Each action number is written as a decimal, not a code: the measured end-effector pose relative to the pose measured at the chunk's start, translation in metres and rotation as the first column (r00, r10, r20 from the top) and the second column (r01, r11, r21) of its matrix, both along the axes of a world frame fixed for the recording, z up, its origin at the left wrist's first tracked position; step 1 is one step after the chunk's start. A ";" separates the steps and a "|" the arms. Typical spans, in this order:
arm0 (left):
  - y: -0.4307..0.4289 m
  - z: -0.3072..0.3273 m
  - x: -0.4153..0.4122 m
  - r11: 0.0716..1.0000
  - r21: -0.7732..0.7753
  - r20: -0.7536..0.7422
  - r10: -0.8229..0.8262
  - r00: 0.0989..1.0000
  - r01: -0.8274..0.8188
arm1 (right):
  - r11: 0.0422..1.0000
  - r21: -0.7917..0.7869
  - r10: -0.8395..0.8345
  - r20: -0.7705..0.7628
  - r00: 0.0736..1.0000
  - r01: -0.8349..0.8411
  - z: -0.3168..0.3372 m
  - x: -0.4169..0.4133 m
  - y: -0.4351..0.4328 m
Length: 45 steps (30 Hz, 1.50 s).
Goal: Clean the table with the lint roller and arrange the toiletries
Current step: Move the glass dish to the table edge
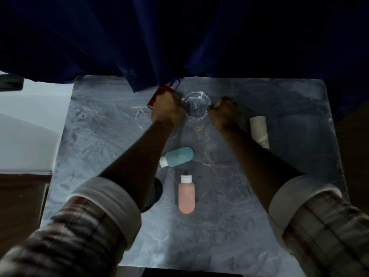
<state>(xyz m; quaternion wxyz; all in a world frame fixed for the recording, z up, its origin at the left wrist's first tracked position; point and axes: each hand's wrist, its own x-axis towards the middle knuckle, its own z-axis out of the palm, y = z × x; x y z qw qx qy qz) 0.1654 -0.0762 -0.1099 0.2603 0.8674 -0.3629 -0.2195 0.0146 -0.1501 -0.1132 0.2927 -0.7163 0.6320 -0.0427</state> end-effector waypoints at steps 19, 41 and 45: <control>0.133 0.078 -0.015 0.805 -0.514 -0.248 0.189 0.950 -0.295 | 0.979 -0.188 0.136 0.292 0.947 -0.082 0.100 0.018 0.088; 0.213 -0.032 0.216 0.840 -0.363 -0.540 0.162 0.826 -0.402 | 0.956 0.065 0.288 0.000 0.958 -0.287 0.007 0.251 0.157; 0.207 -0.041 0.228 0.858 -0.349 -0.482 0.182 0.857 -0.378 | 0.957 0.092 0.278 -0.025 0.960 -0.275 0.003 0.261 0.155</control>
